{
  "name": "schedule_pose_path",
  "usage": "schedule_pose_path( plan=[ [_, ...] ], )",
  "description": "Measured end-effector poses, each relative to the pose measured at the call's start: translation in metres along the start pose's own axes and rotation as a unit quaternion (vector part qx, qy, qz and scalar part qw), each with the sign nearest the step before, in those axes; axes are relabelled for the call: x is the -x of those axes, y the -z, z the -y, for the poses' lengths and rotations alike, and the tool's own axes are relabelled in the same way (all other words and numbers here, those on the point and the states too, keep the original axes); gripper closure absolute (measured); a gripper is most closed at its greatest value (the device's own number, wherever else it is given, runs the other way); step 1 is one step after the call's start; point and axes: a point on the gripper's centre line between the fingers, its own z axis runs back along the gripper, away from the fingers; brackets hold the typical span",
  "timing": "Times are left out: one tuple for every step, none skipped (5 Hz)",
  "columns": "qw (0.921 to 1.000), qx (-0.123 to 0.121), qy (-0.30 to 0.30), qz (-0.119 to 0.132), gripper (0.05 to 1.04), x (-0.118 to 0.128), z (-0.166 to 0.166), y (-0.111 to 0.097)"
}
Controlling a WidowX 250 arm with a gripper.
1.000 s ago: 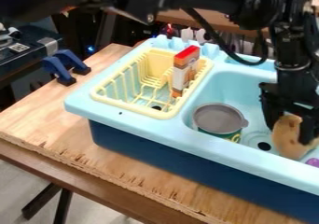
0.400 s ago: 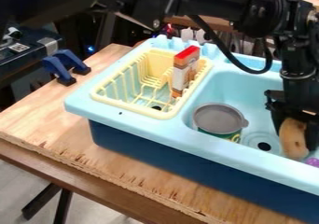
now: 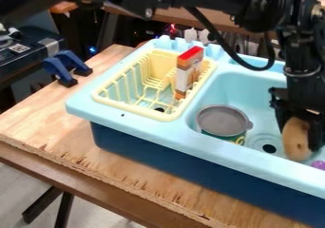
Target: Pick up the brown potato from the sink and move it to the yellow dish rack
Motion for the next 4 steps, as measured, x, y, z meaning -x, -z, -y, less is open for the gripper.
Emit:
schedule_pose_path(
  plan=[
    [0.9993, -0.02, 0.026, 0.015, 0.404, -0.005, 0.007, -0.023],
    [0.9966, -0.037, 0.047, 0.057, 0.407, -0.012, 0.016, -0.065],
    [0.9957, -0.044, 0.049, 0.065, 0.407, 0.001, 0.02, -0.085],
    [0.9928, -0.079, 0.032, 0.085, 0.407, 0.02, 0.022, -0.124]
  ],
)
